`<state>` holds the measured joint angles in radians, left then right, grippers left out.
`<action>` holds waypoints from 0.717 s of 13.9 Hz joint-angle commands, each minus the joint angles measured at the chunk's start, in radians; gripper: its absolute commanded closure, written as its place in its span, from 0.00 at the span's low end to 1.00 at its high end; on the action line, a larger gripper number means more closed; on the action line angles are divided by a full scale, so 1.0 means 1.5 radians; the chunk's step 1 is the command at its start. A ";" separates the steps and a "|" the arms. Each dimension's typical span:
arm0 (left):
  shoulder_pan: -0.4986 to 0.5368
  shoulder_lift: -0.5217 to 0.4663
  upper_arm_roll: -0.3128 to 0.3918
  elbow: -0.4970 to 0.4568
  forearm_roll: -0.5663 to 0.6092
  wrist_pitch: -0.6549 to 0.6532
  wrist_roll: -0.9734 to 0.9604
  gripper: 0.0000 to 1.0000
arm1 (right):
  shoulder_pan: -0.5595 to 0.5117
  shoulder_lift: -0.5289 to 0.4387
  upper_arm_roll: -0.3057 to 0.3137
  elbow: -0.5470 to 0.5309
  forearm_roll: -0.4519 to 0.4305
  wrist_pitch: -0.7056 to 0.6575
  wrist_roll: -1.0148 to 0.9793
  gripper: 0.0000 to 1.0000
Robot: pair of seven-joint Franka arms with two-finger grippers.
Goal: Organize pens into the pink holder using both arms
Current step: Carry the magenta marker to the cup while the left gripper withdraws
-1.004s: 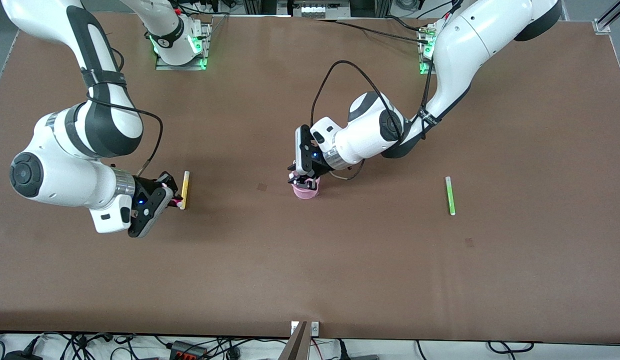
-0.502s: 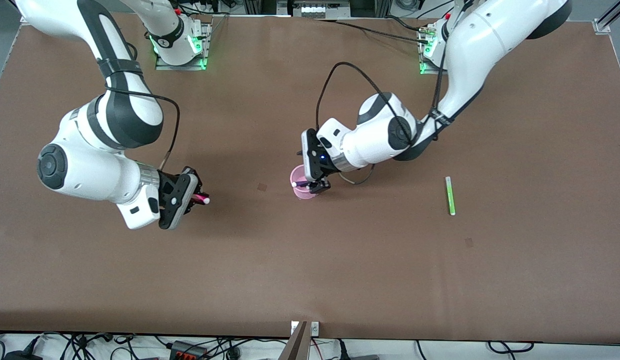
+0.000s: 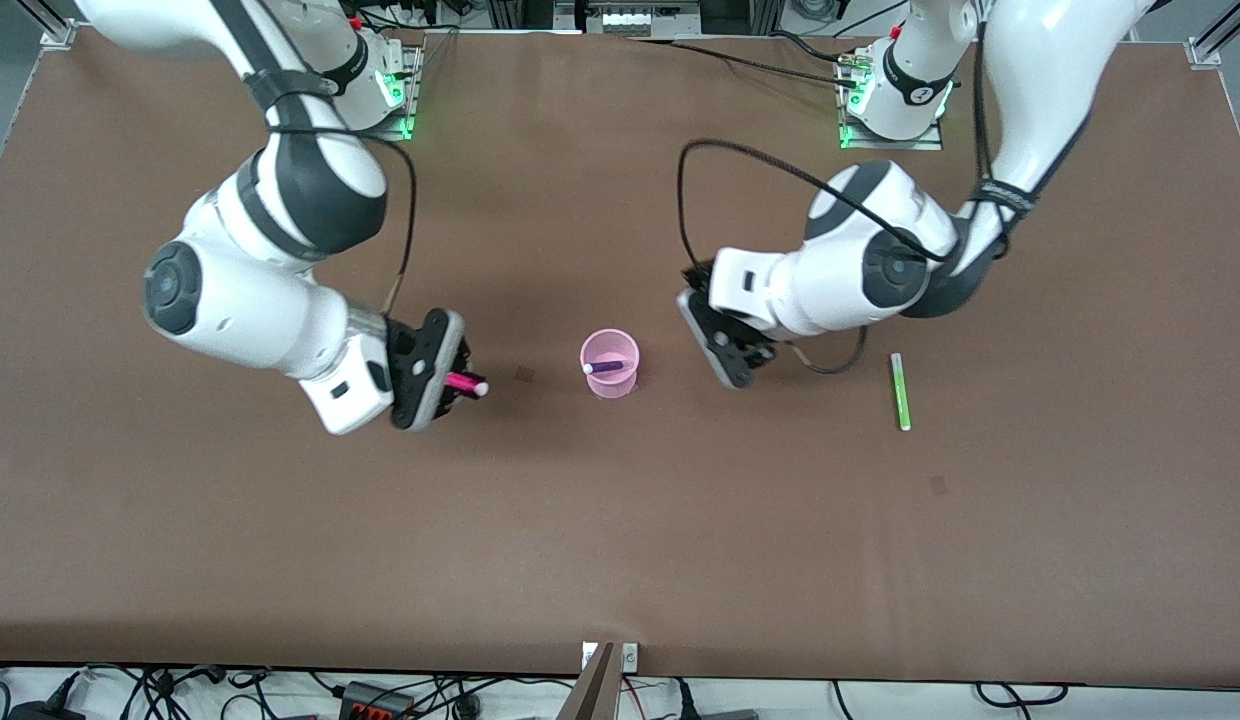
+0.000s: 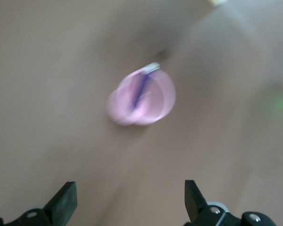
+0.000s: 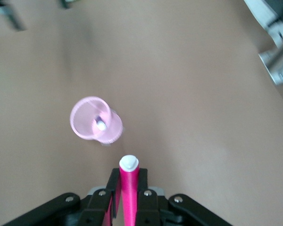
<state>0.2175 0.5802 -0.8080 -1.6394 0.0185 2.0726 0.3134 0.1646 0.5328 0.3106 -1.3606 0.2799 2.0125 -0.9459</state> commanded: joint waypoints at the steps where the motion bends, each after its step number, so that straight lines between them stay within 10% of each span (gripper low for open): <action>1: 0.032 -0.017 0.045 -0.012 0.050 -0.015 -0.097 0.00 | 0.055 0.021 -0.002 0.034 0.012 0.019 -0.019 1.00; 6: 0.128 -0.024 0.078 0.031 0.259 -0.120 -0.111 0.00 | 0.132 0.038 -0.004 0.033 -0.033 0.069 -0.015 1.00; 10: 0.197 0.003 0.087 0.145 0.248 -0.218 -0.110 0.00 | 0.173 0.080 -0.004 0.033 -0.036 0.149 -0.009 1.00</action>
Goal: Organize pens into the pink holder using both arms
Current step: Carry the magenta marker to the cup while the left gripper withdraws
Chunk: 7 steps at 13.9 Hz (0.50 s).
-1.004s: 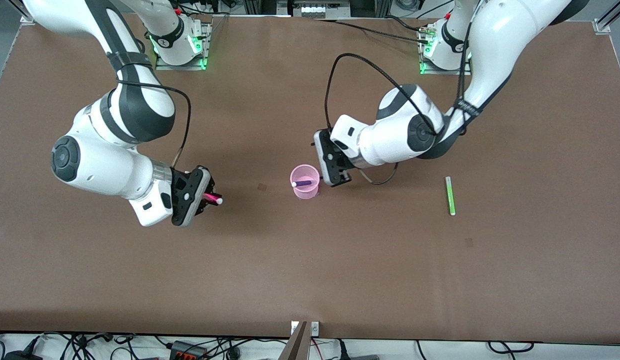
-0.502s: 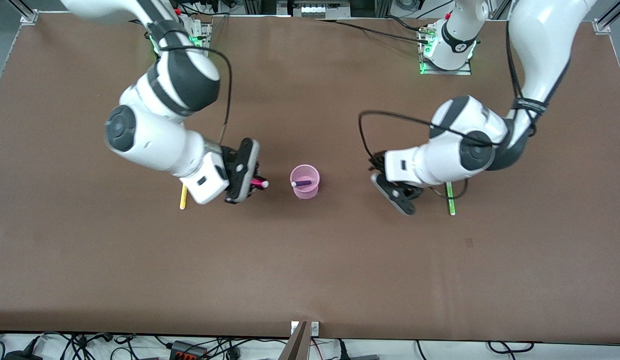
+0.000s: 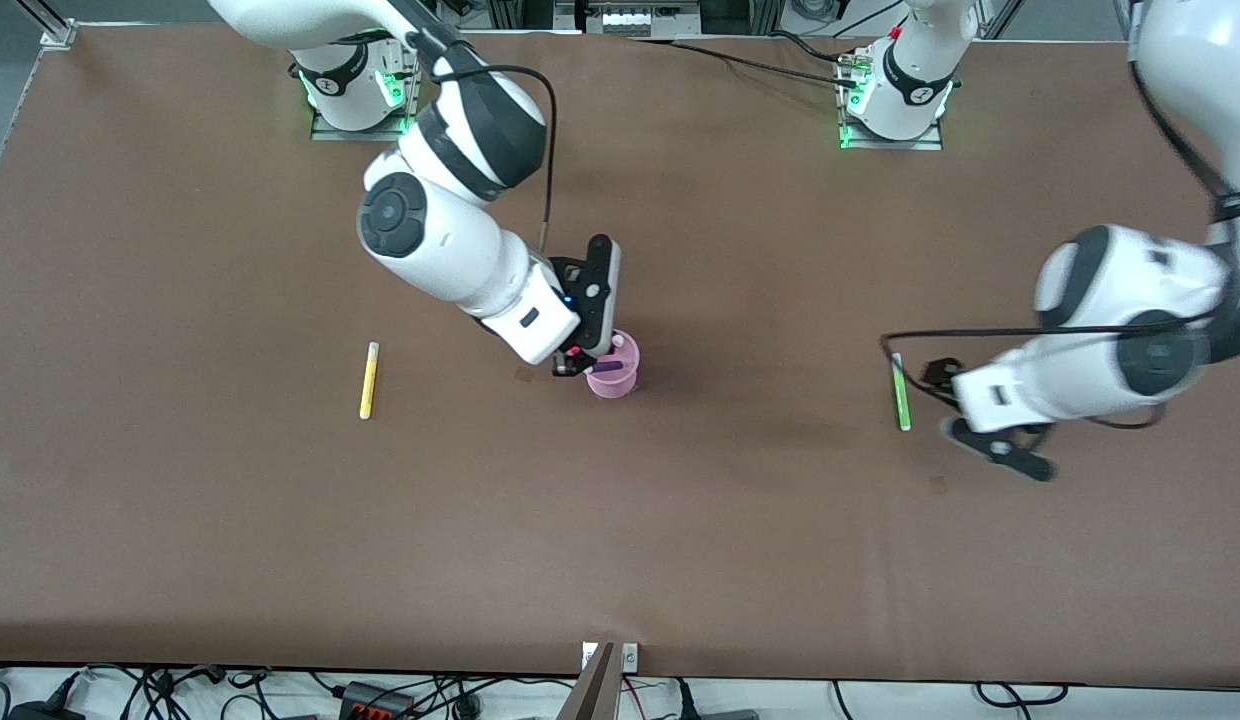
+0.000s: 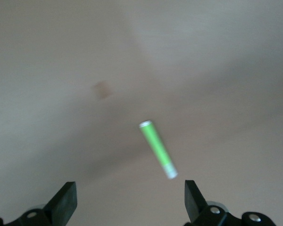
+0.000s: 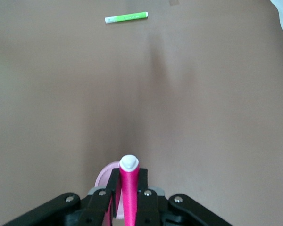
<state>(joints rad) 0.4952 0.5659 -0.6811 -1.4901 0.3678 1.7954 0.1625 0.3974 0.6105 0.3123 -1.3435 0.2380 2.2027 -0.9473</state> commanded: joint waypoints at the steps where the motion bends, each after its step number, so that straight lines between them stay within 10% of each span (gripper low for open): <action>1: 0.027 0.010 0.004 0.047 0.016 -0.033 -0.010 0.00 | 0.025 0.035 -0.007 0.022 -0.016 0.024 -0.006 1.00; 7: 0.055 -0.001 0.001 0.083 0.009 -0.113 -0.029 0.00 | 0.057 0.068 -0.008 0.020 -0.040 0.036 -0.002 1.00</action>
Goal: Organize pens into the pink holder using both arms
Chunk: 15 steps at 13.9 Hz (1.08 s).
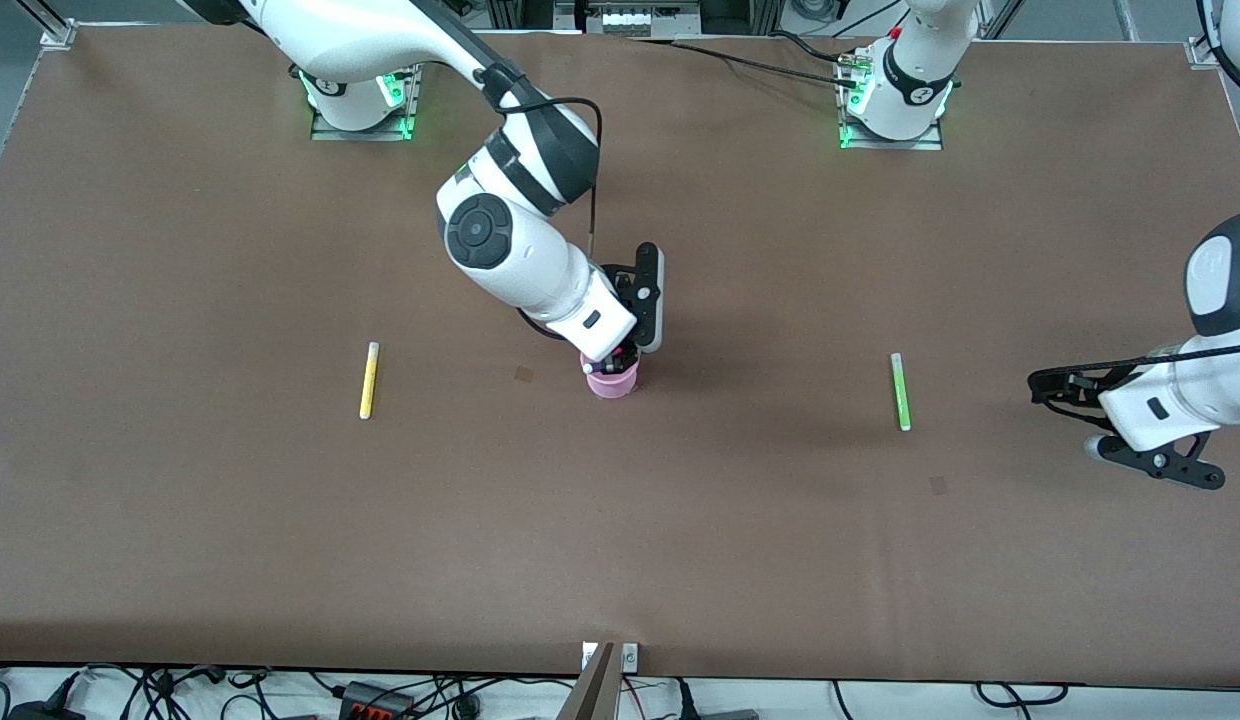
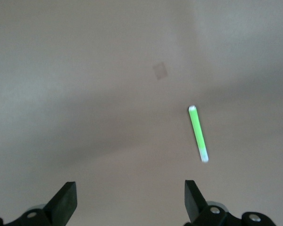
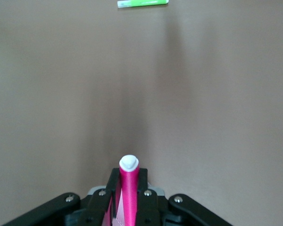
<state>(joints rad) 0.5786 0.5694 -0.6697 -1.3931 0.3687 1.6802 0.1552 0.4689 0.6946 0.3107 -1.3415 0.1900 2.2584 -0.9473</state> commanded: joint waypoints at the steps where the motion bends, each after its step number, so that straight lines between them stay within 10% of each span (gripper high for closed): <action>1: 0.005 -0.020 -0.008 0.018 0.009 -0.042 -0.065 0.00 | 0.017 0.017 -0.007 0.018 -0.018 -0.001 -0.001 1.00; 11: 0.015 -0.156 0.012 0.020 -0.113 -0.153 -0.121 0.00 | 0.021 0.056 -0.012 0.017 -0.047 0.014 -0.001 1.00; 15: -0.136 -0.213 0.206 0.005 -0.224 -0.150 -0.113 0.00 | 0.024 0.063 -0.022 0.017 -0.066 0.027 -0.001 1.00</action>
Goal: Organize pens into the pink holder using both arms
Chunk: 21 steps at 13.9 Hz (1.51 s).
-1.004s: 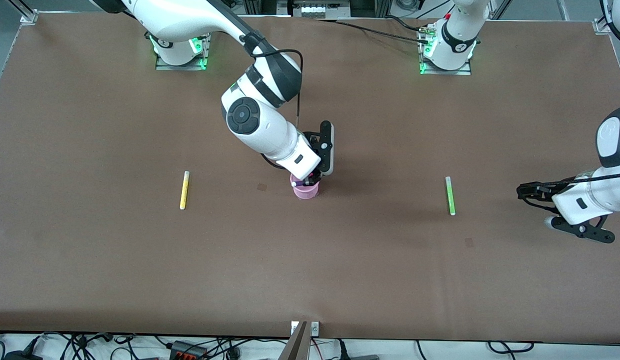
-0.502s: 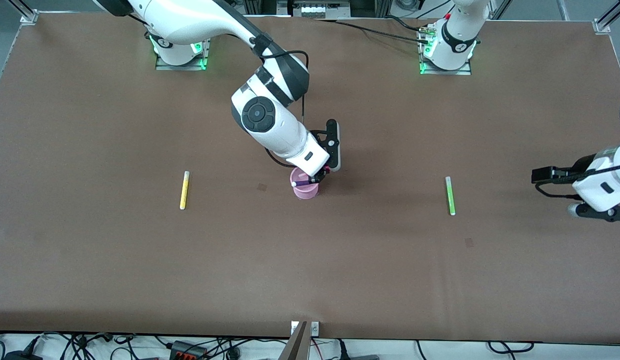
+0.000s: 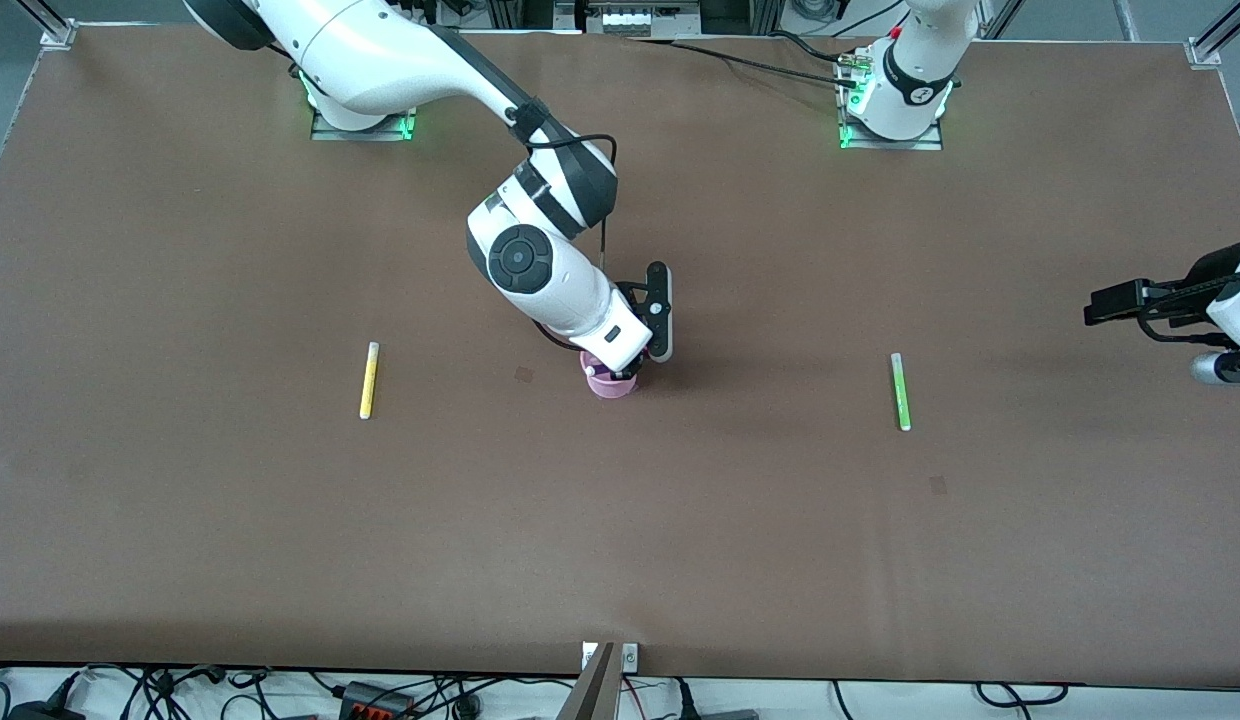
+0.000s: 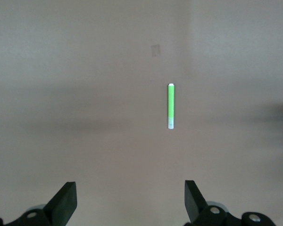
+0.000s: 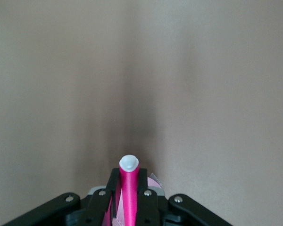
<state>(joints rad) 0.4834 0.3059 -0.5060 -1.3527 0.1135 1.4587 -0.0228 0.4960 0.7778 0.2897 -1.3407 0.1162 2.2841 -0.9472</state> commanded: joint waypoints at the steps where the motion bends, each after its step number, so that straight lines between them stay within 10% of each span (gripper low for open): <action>1: -0.104 -0.048 0.140 -0.037 -0.067 0.001 0.006 0.00 | 0.006 0.008 -0.008 0.016 -0.019 0.018 -0.002 1.00; 8: -0.355 -0.188 0.408 -0.228 -0.083 0.126 0.008 0.00 | 0.005 0.011 -0.009 0.014 -0.016 0.037 -0.003 1.00; 12: -0.359 -0.196 0.409 -0.235 -0.086 0.125 0.024 0.00 | 0.002 0.016 -0.009 0.012 -0.011 0.052 -0.002 1.00; 13: -0.358 -0.196 0.408 -0.234 -0.086 0.126 0.052 0.00 | 0.002 0.016 -0.009 0.011 -0.010 0.052 -0.002 0.85; 15: -0.345 -0.195 0.408 -0.234 -0.087 0.133 0.060 0.00 | 0.002 0.016 -0.008 0.010 -0.008 0.050 0.021 0.00; 21: -0.340 -0.177 0.409 -0.206 -0.144 0.114 0.065 0.00 | 0.000 0.004 -0.004 0.012 -0.006 0.044 0.064 0.00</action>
<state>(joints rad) -0.0289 0.0362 0.1043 -1.6787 -0.0810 1.6440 0.0488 0.4959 0.7931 0.2792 -1.3337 0.1031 2.3559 -0.8969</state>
